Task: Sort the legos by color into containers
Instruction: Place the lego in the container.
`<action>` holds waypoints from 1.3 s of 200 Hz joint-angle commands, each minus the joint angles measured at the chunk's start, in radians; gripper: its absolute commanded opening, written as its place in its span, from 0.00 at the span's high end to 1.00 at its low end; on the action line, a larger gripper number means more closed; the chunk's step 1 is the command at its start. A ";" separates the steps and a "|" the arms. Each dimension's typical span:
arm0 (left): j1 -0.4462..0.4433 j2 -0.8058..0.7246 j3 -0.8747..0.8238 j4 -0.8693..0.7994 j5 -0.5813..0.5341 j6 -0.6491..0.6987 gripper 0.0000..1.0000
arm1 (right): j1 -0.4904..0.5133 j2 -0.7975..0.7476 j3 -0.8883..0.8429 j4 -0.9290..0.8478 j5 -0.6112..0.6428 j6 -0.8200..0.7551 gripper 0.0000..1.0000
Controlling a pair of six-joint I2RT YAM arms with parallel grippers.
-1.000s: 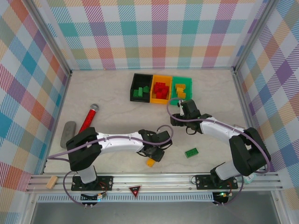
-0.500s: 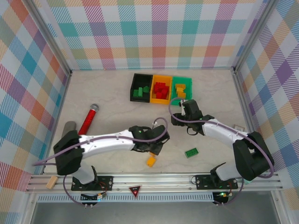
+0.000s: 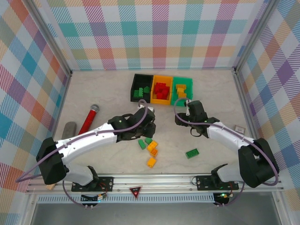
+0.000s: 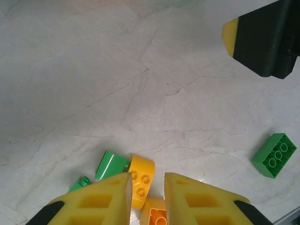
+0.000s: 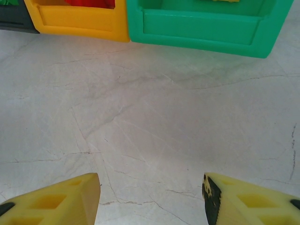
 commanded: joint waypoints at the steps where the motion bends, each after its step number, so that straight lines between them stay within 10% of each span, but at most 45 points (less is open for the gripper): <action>1: 0.010 0.031 0.062 -0.021 0.005 0.040 0.75 | -0.010 -0.039 -0.016 0.009 0.025 0.014 0.40; 197: 0.275 1.085 1.270 0.159 0.357 0.049 0.75 | -0.200 -0.142 -0.108 0.047 -0.097 0.129 0.39; 260: 0.294 1.036 1.190 0.180 0.448 -0.009 0.75 | -0.200 -0.149 -0.112 0.050 -0.105 0.131 0.39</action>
